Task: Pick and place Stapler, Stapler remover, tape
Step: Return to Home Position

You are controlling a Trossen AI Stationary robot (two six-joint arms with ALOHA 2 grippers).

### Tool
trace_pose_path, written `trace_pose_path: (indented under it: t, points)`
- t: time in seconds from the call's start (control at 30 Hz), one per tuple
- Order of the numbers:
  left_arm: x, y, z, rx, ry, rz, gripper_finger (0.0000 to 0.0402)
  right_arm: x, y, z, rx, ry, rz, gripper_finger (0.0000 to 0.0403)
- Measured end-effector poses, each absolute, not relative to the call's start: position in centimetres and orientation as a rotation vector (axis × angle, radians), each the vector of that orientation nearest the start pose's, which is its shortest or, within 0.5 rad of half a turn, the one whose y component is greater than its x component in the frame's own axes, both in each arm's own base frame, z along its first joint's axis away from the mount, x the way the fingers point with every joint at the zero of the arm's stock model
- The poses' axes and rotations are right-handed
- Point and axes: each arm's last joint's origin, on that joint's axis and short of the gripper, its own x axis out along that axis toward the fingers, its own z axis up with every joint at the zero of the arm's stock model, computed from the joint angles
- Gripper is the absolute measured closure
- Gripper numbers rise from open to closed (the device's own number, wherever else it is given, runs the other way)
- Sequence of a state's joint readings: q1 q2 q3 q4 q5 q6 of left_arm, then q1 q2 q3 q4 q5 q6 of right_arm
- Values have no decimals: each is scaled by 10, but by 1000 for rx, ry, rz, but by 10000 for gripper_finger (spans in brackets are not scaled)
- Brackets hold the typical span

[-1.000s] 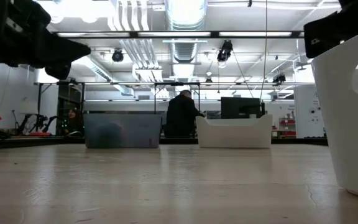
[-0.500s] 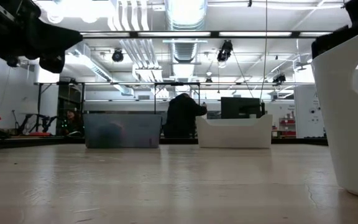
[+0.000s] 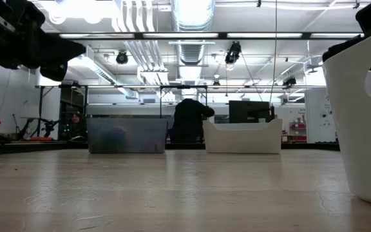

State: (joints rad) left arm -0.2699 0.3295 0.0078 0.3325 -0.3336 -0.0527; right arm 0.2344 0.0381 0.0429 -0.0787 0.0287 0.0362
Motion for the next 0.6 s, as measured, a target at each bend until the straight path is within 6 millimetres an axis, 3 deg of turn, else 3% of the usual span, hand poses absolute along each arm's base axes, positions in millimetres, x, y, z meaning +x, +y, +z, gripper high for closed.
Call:
trace_pose_path:
  t: [0.6]
  points:
    - [115, -22, 166, -45, 24, 65, 369, 98, 23, 163, 32, 133, 206, 394]
